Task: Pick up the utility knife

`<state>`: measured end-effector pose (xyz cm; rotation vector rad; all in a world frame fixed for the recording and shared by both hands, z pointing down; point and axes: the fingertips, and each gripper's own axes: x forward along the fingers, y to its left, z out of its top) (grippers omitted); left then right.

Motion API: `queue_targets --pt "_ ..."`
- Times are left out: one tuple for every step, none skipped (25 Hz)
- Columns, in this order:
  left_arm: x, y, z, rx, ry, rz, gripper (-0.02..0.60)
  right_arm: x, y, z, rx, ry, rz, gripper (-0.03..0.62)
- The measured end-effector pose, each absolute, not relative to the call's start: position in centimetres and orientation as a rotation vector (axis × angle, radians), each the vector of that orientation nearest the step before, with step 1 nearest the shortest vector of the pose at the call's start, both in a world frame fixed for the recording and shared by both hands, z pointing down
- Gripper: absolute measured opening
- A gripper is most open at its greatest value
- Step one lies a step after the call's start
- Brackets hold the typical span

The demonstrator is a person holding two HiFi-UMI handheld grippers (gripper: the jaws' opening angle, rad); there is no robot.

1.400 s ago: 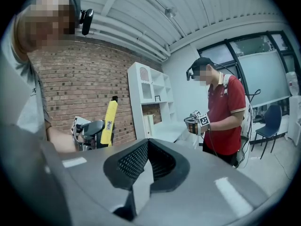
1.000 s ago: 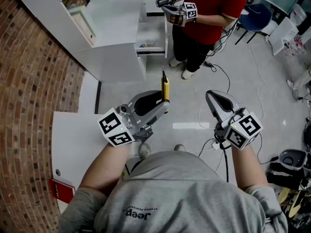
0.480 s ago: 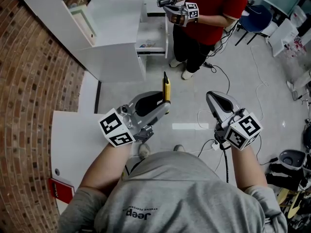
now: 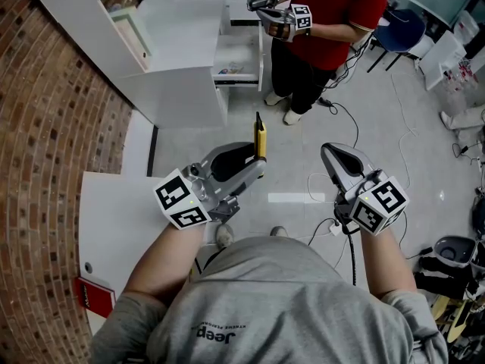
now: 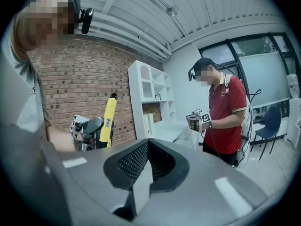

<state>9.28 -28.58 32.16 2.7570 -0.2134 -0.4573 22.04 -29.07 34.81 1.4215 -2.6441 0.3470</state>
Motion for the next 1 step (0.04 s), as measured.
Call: queue_targets --pt "9.28 -28.56 32.18 2.757 -0.213 -0.457 0.118 22.01 -29.06 34.84 1.420 -2.645 0.347 0.008"
